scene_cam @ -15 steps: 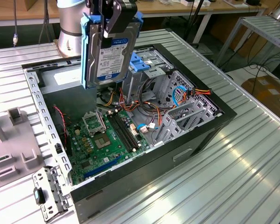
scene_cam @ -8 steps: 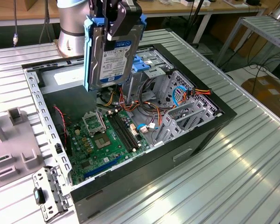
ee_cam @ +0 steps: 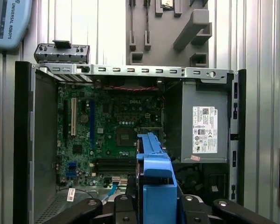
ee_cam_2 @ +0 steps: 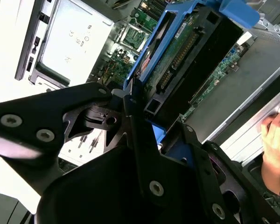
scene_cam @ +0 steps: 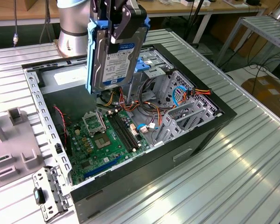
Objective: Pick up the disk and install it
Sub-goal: 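Pick up the disk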
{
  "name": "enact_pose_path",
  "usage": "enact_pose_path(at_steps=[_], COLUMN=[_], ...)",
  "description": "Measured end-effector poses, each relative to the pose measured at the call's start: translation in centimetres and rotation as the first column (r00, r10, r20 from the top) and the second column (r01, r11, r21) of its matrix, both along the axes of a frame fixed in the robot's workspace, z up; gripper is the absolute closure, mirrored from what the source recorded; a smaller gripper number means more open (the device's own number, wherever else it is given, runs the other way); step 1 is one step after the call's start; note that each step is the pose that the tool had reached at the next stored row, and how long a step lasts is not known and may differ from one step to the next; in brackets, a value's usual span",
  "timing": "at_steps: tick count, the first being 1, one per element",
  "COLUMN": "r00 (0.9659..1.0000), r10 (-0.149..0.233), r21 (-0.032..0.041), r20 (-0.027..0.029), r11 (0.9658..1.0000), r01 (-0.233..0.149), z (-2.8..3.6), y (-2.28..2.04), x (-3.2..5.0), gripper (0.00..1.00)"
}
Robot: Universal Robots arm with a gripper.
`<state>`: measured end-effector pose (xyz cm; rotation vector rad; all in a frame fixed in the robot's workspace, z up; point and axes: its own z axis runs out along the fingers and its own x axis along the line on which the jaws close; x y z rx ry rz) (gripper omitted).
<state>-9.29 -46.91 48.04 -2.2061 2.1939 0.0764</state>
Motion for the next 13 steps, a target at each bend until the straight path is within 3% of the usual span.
enact_pose_path(at_steps=[3, 6, 13], r00=[1.0000, 1.0000, 1.0000], r10=[0.000, 0.000, 0.000], r21=[0.0000, -0.0001, 0.0000], r20=[0.0000, 0.0000, 0.0000], r11=[1.0000, 1.0000, 1.0000], r01=[0.000, 0.000, 0.000], z=[-0.01, -0.04, -0.07], y=[-0.32, -0.92, -1.57], x=[0.09, 0.28, 0.48], gripper=[0.63, 0.63, 0.63])
